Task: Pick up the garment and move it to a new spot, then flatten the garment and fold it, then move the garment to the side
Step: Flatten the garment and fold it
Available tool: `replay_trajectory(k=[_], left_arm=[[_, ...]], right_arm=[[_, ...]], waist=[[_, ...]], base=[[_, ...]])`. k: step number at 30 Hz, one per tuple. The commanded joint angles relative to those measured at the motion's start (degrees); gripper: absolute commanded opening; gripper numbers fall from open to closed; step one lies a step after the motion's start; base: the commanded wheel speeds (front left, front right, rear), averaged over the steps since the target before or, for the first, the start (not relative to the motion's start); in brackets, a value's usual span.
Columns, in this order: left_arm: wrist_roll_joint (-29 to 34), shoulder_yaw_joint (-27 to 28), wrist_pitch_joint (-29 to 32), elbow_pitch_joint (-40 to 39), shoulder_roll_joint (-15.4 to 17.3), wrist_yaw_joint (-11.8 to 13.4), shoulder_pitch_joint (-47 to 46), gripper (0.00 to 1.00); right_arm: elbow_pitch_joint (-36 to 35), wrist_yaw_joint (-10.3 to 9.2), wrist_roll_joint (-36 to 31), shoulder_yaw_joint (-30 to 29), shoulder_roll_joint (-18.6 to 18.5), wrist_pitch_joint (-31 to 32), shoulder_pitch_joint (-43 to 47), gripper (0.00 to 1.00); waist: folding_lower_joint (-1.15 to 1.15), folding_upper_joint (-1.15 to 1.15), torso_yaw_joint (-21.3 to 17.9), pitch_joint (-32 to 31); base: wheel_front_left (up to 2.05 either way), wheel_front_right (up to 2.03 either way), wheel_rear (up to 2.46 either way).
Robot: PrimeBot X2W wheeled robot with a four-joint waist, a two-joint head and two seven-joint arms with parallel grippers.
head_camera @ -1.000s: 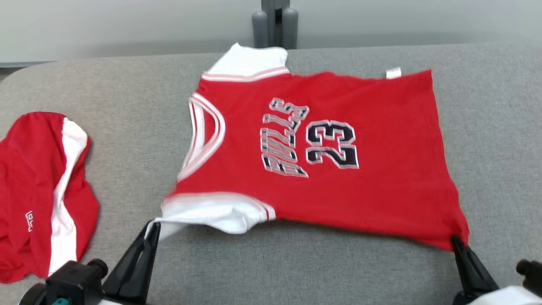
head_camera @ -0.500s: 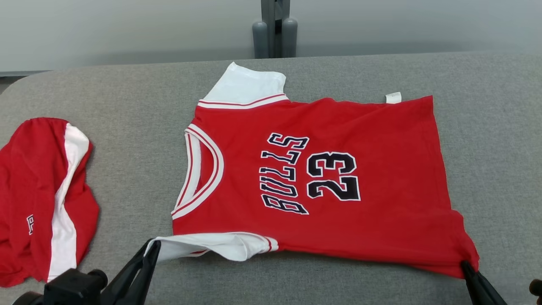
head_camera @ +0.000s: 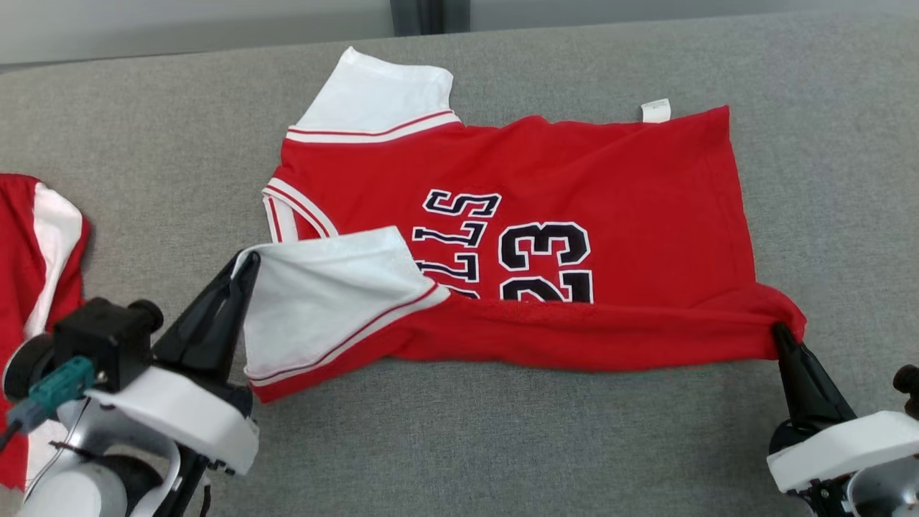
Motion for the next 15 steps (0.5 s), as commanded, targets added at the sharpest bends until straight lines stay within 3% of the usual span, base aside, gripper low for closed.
replay_trajectory(k=[1,15], left_arm=[[0.0,-0.1,-0.5,2.0,-0.3,-0.8,-2.2,0.00],[-2.4,-2.1,-4.5,19.5,-5.1,-4.8,-11.0,0.00]], right_arm=[[0.6,0.02,-0.7,0.3,0.0,0.1,-1.2,0.00],[5.7,0.02,-1.7,3.4,0.0,-3.0,-8.4,0.00]], waist=[[0.00,0.00,-0.2,2.0],[0.00,0.00,-1.5,7.1]], base=[[0.00,0.00,0.00],[0.00,0.00,0.00]])
